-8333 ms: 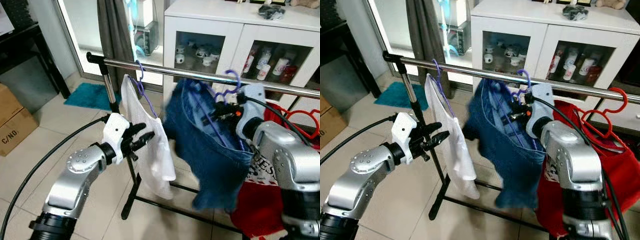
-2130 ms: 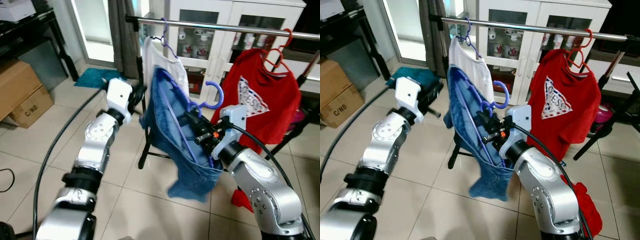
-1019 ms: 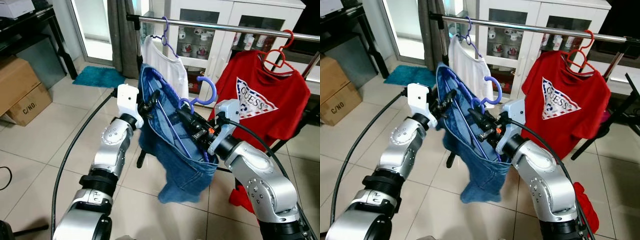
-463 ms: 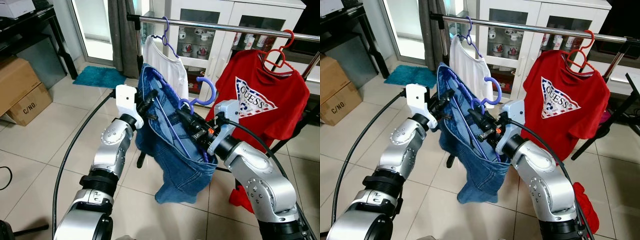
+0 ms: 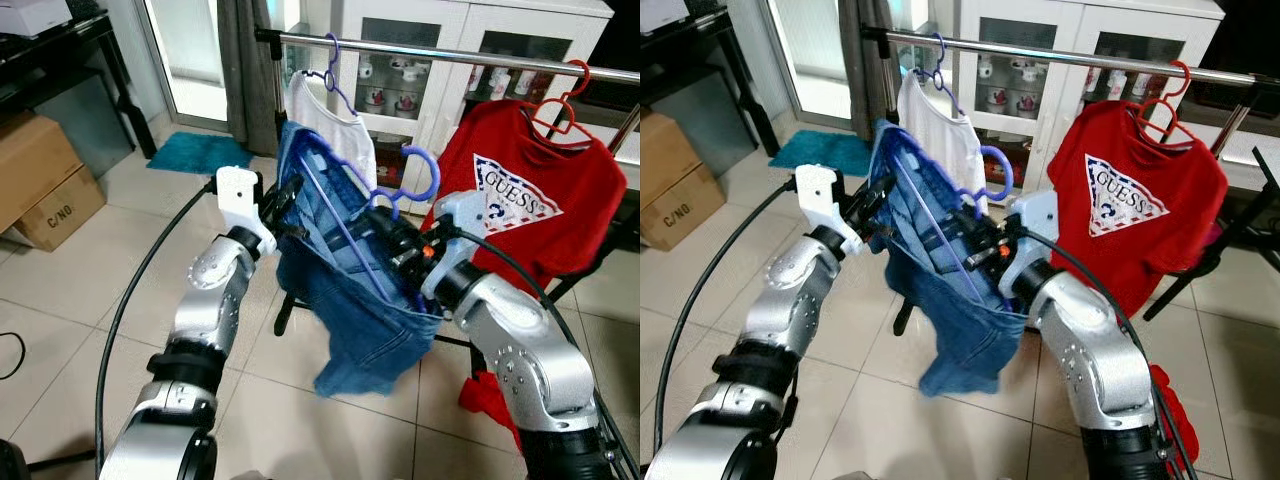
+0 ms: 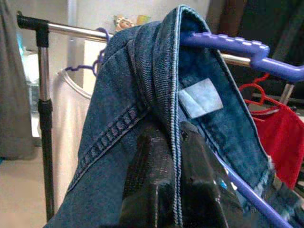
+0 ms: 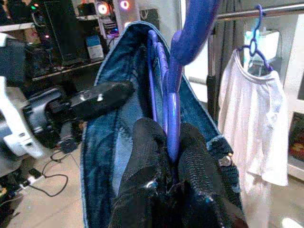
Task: Hang hanger
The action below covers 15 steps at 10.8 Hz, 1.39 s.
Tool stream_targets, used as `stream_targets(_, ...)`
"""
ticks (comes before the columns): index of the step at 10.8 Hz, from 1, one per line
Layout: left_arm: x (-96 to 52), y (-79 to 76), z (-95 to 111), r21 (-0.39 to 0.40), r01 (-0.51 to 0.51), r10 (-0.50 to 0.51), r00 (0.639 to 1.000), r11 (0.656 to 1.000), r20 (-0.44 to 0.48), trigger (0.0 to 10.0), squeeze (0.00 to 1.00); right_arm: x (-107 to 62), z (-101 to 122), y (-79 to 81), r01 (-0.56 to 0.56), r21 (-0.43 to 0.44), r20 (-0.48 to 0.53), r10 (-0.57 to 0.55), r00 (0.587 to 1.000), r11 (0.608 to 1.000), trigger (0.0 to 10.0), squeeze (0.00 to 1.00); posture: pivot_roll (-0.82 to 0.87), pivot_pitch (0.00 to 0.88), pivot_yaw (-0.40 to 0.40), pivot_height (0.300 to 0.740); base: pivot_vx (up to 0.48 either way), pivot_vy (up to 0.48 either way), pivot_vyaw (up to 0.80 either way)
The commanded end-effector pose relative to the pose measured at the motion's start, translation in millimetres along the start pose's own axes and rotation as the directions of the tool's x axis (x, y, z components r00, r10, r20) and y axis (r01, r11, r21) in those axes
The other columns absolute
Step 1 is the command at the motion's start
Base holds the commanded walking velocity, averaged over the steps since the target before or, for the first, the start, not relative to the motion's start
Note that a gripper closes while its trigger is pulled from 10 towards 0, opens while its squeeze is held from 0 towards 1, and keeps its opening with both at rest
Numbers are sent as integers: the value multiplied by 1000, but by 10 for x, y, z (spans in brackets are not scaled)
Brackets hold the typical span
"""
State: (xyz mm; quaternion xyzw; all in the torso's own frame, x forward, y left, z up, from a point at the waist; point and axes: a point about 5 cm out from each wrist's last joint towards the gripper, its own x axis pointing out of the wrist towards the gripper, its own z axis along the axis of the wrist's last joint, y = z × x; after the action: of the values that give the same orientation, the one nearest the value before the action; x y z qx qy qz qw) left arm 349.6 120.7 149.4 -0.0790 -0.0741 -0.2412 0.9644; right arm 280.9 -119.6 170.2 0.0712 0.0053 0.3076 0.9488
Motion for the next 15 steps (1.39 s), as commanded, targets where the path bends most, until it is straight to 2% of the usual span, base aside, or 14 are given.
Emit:
stream_targets(1,-19,4,8,-1,15,-15,1000,1000,-2,0,0,-5,113,-38,19,-25,54,-18,998,1000,0,0,-156,0,43,740,0,0,0)
stream_targets(2,-27,3,37,5,31,-31,1000,1000,6,0,0,-9,83,-43,15,-45,24,-14,1000,999,0,0,-155,0,42,740,0,0,0)
stream_targets(3,-7,-44,222,76,103,-108,992,992,65,0,0,-38,-86,-116,33,-152,-122,-52,991,988,0,0,-155,0,42,740,0,0,0)
stream_targets(4,4,-52,324,114,119,-130,987,986,95,0,0,-63,-173,-149,20,-214,-191,-62,980,977,0,0,-158,0,48,740,0,0,0)
stream_targets(5,35,154,565,196,-26,-7,986,980,166,0,0,-149,-277,-106,-90,-257,-281,15,960,962,0,0,-163,0,52,740,0,0,0)
stream_targets(6,53,432,856,217,-171,119,965,961,234,0,0,-265,-252,-52,-168,-229,-274,102,956,959,0,0,-161,0,47,740,0,0,0)
stream_targets(7,64,582,957,262,-223,167,961,939,220,0,0,-326,-184,-43,-184,-200,-229,137,964,962,0,0,-161,0,47,740,0,0,0)
stream_targets(9,46,961,911,315,-353,344,935,881,86,0,0,-460,21,39,-280,-129,-117,266,957,951,0,0,-160,0,45,740,0,0,0)
stream_targets(10,42,1008,808,306,-365,374,927,879,32,0,0,-483,73,82,-318,-96,-81,311,947,943,0,0,-163,0,49,740,0,0,0)
stream_targets(11,44,959,523,297,-335,372,925,894,-78,0,0,-478,143,176,-372,-37,-7,372,928,927,0,0,-170,0,57,740,0,0,0)
stream_targets(12,136,719,327,220,-228,259,958,949,-125,0,0,-377,175,129,-255,-21,47,256,966,967,0,0,-179,0,70,740,0,0,0)
stream_targets(13,238,353,190,164,-13,38,988,986,-150,0,0,-244,201,-13,-56,6,98,55,994,998,0,0,-179,0,72,740,0,0,0)
stream_targets(14,243,-116,15,113,281,-257,948,953,-187,0,0,-140,238,-157,121,98,178,-137,975,988,0,0,-179,0,75,740,0,0,0)
stream_targets(15,183,-390,-45,65,426,-411,895,902,-172,0,0,-88,222,-251,227,145,200,-253,947,963,0,0,-174,0,74,740,0,0,0)
